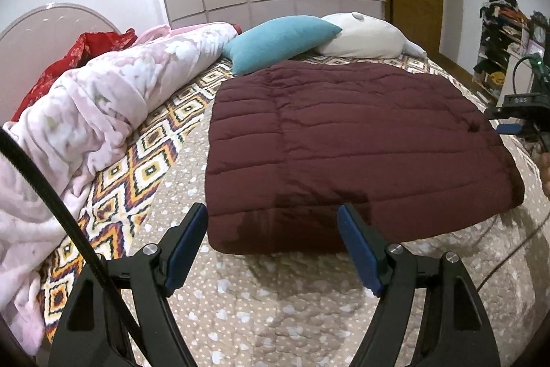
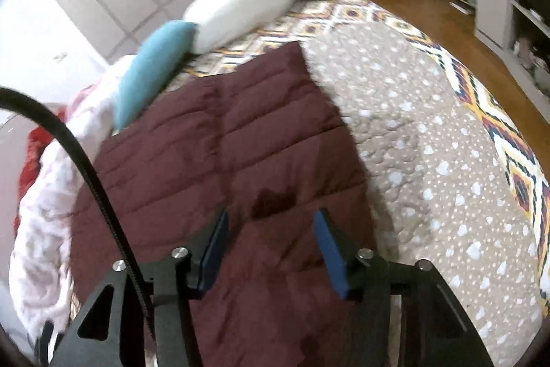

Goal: Fold large clothes
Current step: 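Press the folded coat flat with both open tools above it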

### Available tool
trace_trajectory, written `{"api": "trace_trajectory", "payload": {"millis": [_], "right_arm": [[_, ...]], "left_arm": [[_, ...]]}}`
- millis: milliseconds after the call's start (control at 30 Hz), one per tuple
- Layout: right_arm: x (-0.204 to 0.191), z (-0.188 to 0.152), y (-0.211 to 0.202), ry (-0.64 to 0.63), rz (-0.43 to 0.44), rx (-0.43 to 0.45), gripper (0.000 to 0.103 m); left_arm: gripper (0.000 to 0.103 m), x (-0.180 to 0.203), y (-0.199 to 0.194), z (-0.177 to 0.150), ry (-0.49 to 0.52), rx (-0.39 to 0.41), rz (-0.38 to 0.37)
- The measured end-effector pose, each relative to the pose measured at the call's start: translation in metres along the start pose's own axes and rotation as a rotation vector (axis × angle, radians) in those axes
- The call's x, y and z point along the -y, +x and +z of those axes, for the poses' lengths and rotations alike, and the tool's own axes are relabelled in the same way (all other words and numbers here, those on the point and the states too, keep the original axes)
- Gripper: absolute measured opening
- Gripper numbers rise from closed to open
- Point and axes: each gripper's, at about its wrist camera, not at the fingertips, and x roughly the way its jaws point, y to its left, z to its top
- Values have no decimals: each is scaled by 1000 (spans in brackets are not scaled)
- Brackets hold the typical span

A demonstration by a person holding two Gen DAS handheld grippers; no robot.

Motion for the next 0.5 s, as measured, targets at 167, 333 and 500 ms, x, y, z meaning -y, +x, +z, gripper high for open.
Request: {"api": "trace_trajectory", "payload": {"millis": [167,333,500], "right_arm": [[-7,-39,7,-109,-17,-51,61],[9,-55,17,-103,-25,-68,61],[9,-54,-8,-98,3,-35,63]], "left_arm": [[77,12,-4,0,24,-3,9],[77,19,-8,0,40,2,20],[77,21,-1,0,42,-15,18]]}}
